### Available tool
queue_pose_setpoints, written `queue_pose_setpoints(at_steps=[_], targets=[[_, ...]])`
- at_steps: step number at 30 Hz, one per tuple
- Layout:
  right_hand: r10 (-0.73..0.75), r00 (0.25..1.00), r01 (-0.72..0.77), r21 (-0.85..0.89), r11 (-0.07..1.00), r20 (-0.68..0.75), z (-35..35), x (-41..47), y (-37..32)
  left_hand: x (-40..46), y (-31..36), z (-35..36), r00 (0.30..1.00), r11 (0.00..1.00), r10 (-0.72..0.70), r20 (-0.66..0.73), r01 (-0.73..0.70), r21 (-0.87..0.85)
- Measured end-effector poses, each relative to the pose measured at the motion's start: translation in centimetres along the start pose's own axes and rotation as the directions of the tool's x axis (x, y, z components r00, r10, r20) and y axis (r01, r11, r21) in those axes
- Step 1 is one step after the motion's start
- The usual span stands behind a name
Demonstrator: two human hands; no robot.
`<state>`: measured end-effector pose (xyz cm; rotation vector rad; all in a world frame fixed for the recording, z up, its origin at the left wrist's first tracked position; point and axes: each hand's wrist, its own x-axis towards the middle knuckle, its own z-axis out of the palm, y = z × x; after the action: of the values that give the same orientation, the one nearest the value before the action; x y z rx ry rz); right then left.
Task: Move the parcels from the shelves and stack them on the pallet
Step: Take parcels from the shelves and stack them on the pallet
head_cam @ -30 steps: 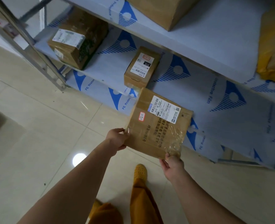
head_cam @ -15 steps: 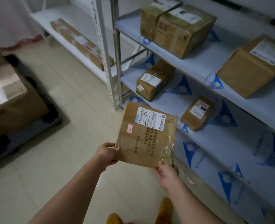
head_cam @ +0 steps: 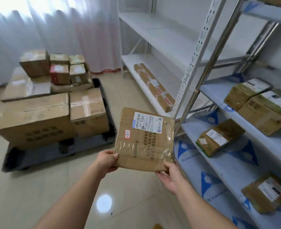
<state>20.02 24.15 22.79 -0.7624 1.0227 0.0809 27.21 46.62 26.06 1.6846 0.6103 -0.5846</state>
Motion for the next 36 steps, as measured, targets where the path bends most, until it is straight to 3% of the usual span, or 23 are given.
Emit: queue_pose_setpoints(at_steps=[12,24,31,36], targets=[[0.045,0.969,0.015,-0.241,0.97,0.244,20.2,7.4,-2.4,10.4,8.7,-11.4,0.981,0.985,-0.08,-0.174,0.051,-0.163],[0.156,0.962,-0.03,-0.482,0.876,0.224,38.8,15.8,-2.5,19.9,15.9,-21.2,0.961,0.933,-0.189,-0.202,0.112,-0.343],[0.241,0.959,-0.127,-0.535,0.836,0.15,48.1,18.1,2.7,26.1,16.9,-30.1,0.947,0.932,-0.274,-0.165,0.219,-0.29],[0.242,0.968,-0.178,-0.517,0.838,0.06,54.9,18.8,5.4,30.9,19.4,-36.2,0.96,0.951,-0.244,-0.135,0.21,-0.226]])
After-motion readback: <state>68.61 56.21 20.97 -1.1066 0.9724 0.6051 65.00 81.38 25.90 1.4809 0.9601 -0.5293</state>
